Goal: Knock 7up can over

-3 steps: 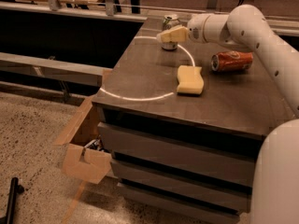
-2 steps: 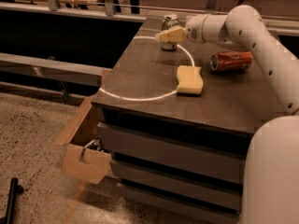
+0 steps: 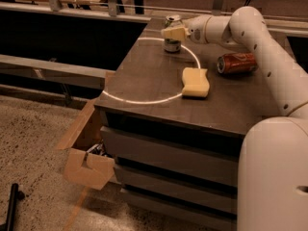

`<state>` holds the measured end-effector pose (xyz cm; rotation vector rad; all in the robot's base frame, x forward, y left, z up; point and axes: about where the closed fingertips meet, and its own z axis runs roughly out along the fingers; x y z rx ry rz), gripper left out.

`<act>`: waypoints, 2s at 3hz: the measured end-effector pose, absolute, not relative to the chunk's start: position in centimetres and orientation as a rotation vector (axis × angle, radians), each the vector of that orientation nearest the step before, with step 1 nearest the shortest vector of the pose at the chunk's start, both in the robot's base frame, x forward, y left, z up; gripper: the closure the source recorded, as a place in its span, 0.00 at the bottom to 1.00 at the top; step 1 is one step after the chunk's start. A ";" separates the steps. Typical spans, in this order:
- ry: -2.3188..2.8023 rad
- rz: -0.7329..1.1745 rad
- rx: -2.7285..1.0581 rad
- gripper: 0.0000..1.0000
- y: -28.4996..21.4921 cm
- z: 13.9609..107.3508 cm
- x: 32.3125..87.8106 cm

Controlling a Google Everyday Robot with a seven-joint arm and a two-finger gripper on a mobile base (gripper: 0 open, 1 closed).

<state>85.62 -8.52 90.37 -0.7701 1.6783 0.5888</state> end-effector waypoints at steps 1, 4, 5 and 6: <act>1.668 0.620 -0.786 0.68 -8.0 90.1 85.7; 1.684 0.473 -0.911 1.00 -12.3 95.5 80.9; 1.642 0.319 -1.028 1.00 -14.9 97.4 78.1; 1.561 0.166 -1.199 1.00 -16.6 98.1 75.8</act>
Offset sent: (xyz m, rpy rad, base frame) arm -0.0078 -0.0094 0.0211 -0.0255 0.0141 0.0351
